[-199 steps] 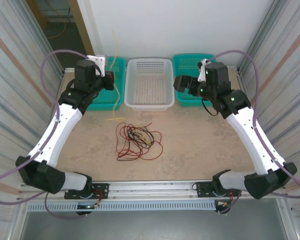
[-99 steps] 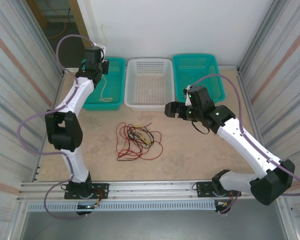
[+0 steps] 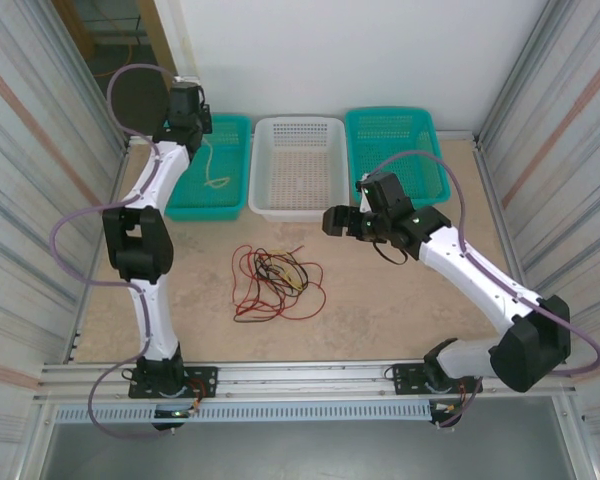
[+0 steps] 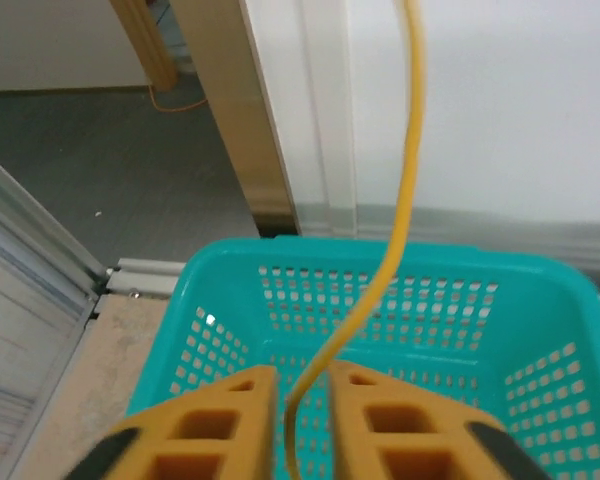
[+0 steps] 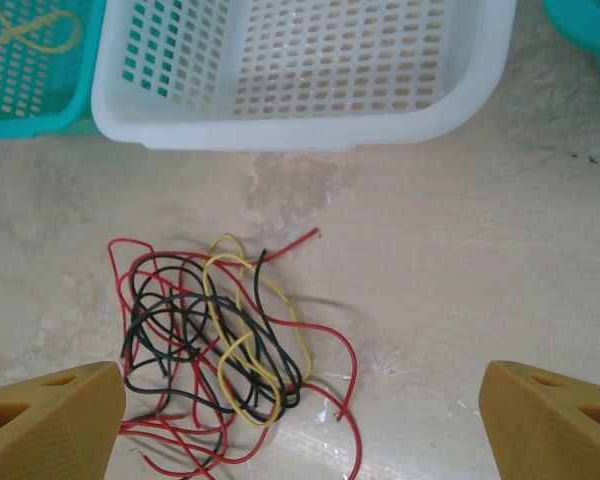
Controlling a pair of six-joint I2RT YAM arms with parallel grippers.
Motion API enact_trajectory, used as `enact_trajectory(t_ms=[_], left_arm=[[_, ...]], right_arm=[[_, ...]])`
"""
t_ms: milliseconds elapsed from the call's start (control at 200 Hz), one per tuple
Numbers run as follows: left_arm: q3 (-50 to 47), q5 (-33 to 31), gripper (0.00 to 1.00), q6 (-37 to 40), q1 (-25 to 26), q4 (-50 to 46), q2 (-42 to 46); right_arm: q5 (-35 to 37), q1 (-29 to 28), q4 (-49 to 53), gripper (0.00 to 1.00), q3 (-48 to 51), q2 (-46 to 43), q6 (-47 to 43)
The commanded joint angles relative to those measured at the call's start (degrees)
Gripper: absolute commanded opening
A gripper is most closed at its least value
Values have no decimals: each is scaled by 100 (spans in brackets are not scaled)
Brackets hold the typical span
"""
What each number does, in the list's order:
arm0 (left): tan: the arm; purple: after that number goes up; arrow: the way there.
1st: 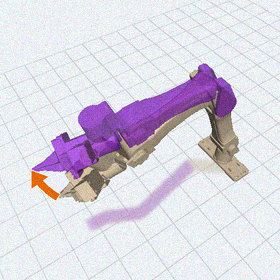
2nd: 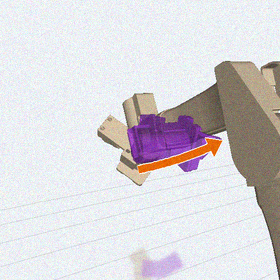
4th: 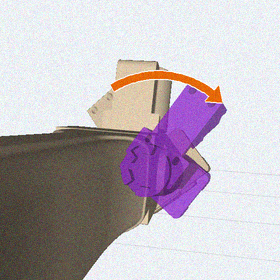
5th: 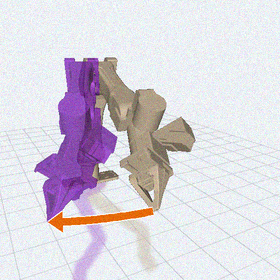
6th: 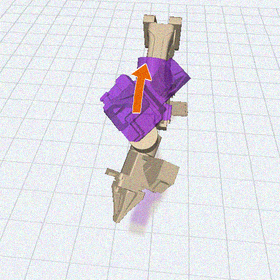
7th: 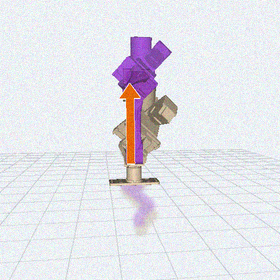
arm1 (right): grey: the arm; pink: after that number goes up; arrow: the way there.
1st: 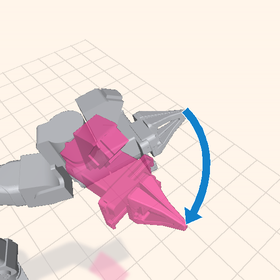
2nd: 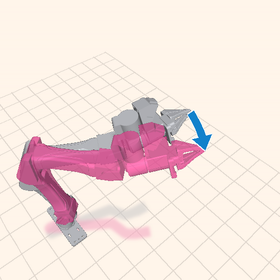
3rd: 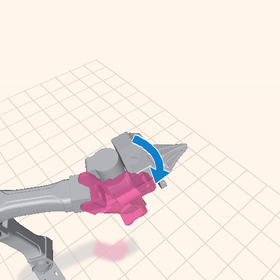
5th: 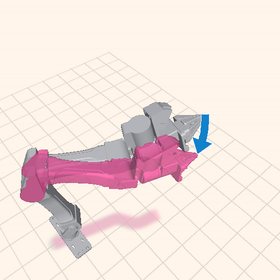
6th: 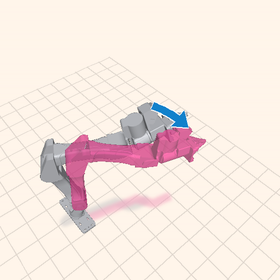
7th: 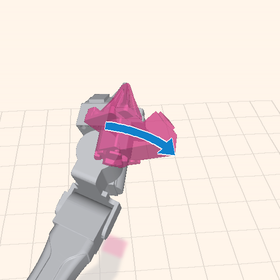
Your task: Untangle the cables
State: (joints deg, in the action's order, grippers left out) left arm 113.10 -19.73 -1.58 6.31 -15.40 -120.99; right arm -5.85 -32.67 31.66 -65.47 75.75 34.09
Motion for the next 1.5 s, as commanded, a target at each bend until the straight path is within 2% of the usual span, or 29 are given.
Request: enact_trajectory(t_ms=[0, 90, 145, 306, 376, 446, 651, 706, 797, 902, 942, 987, 1032, 1127, 1223, 1338, 1498], left_arm=[[-17, 5, 52, -687, -89, -537, 7], [-319, 352, 69, -1072, -180, -552, 284], [-440, 518, 74, -1296, -236, -618, 430], [-740, 991, 77, -1763, -323, -772, 992], [-1001, 1195, 76, -1896, -322, -802, 1349], [-1422, 1336, 75, -2077, -323, -828, 1796], [-2933, 2048, 74, -2381, -326, -682, 3257], [-3273, 2283, 74, -2424, -321, -794, 3703], [-4016, 3132, 74, -2473, -319, -778, 4404], [-4709, 3975, 70, -2404, -89, -1115, 4928], [-4982, 4126, 68, -2347, 70, -1235, 5129], [-5363, 4138, 68, -2353, 292, -1275, 5394], [-5719, 4110, 68, -2417, 545, -1274, 5652], [-6282, 3917, 68, -2580, 1103, -1303, 5968], [-6593, 3852, 68, -2788, 1489, -1335, 6059], [-6856, 3965, 66, -3206, 1636, -1277, 6044], [-7160, 4284, 65, -3697, 1726, -834, 5994]], right_arm=[[-39, -12, -56, 90, -242, -10, -16], [-31, -13, -13, 90, -289, -73, -16], [-9, -21, 22, 90, -299, -118, -16], [215, -127, 129, 90, -308, -252, 126], [471, -291, 251, 94, -347, -241, 184], [964, -541, 443, 100, -428, -191, 228], [2691, -1158, 869, 99, -598, 15, 647], [2939, -1215, 907, 99, -585, 20, 820], [2745, -1209, 746, 99, -431, 15, 863], [1244, -1109, 11, 100, -76, 93, 443], [708, -1035, -95, 95, -43, 243, 484], [345, -1031, -209, 79, 3, 468, 540], [262, -1090, -239, 61, 26, 694, 614], [229, -1313, -224, 39, -63, 1135, 568], [201, -1451, -171, 27, -251, 1525, 523], [-146, -1481, -195, 16, -475, 1919, 363], [-107, -1893, 57, 17, -625, 2190, 187]])
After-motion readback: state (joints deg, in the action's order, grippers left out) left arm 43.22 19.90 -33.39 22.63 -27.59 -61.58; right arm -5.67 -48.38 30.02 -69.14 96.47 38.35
